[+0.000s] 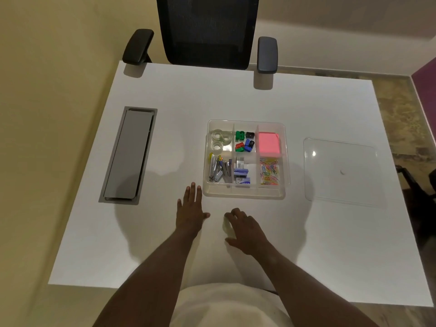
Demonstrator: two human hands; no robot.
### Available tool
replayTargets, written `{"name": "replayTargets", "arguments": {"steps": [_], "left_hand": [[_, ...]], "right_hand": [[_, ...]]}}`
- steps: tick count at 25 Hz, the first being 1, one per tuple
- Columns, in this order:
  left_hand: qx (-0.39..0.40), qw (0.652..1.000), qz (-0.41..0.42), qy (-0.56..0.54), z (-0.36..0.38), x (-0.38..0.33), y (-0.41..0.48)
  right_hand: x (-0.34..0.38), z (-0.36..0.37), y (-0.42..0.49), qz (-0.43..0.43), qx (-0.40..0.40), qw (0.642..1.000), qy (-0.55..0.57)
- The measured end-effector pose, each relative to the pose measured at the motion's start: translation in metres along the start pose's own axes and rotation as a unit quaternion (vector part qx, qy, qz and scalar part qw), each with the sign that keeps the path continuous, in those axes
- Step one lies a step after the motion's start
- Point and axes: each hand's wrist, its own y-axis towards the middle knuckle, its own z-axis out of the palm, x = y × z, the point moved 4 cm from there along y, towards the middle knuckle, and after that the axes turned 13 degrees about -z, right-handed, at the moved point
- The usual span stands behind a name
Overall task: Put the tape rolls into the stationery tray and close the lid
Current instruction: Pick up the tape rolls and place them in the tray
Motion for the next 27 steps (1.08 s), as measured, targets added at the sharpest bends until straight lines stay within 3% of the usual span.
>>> {"name": "replayTargets", "arguments": {"steps": [11,20,27], "left_hand": [[-0.004,1.0,-0.006,-0.003,0.005,0.0,0.005],[0.0,1.0,0.005,0.0,0.008,0.003,0.01],[-0.01,1.0,0.007,0.005,0.012,0.004,0.014]], "right_hand": [[0.009,-0.028,0.024,-0.059,-0.109,0.992,-0.007],[-0.039,-0.148,0.093,-0.016,-0.241,0.97,0.011],[-0.058,-0.189,0.147,0.028,-0.22,0.975,-0.013]]}}
